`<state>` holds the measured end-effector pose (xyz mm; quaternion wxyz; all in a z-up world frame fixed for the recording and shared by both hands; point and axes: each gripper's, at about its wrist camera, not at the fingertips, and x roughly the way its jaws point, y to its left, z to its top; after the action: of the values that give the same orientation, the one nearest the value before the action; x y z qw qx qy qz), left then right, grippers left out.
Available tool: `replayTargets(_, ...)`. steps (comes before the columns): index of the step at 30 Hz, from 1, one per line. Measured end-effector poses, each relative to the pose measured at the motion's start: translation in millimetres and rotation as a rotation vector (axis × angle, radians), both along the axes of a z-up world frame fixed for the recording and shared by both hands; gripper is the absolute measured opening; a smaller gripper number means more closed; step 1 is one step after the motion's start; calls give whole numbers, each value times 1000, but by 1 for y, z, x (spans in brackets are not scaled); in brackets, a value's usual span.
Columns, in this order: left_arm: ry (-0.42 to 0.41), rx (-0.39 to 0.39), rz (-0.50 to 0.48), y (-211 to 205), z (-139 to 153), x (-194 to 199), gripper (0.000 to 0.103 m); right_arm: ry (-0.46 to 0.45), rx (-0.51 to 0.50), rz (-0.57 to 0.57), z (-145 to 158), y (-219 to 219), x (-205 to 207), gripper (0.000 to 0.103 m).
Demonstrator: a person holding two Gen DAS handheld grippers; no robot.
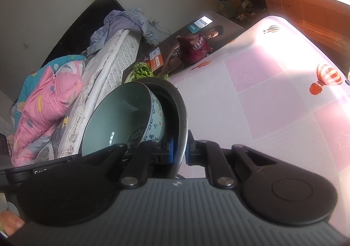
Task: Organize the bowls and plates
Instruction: 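Lift the nested steel and green bowls with both tools over the plate stack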
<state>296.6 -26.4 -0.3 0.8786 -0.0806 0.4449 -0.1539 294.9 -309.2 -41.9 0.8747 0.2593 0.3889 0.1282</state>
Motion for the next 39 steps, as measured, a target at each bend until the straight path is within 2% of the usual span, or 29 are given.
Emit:
replayTargets(9,58,9,8,16,-22,-54,13,75,6,31,-22,18,-66,9)
replayTargets(15,90,17,12,22,-38,-73,14,100,-4,49,-38,26,-92,9)
replayTargets(28,119,33,9,20,-58,-82,16,112,-36,55,-53,26,-100,9)
replayTargets(39,100,31,4,21,-62,-82,17,88,-61,48,-54,29,-99,10)
